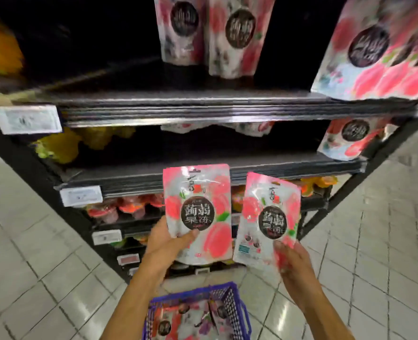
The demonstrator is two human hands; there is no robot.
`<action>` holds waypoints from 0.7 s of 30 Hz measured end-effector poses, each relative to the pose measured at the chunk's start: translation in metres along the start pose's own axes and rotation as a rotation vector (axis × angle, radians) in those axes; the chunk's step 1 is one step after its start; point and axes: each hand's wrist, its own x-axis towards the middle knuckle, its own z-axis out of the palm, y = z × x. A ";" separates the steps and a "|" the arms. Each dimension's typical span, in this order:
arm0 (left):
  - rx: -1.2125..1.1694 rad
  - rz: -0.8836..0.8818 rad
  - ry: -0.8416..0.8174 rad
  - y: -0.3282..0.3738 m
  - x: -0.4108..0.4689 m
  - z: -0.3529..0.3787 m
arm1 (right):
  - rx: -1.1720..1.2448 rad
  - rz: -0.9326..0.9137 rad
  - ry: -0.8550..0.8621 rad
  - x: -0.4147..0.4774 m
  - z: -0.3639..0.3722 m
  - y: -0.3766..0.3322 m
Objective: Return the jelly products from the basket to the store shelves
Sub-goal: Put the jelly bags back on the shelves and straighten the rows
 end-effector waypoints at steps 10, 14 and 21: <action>-0.033 0.264 -0.058 0.128 0.007 0.053 | -0.104 -0.358 0.107 0.002 0.005 -0.130; -0.023 0.301 -0.099 0.146 0.019 0.077 | -0.121 -0.464 0.117 0.021 -0.007 -0.164; -0.029 0.328 -0.044 0.167 0.053 0.122 | -0.194 -0.514 0.069 0.084 -0.024 -0.223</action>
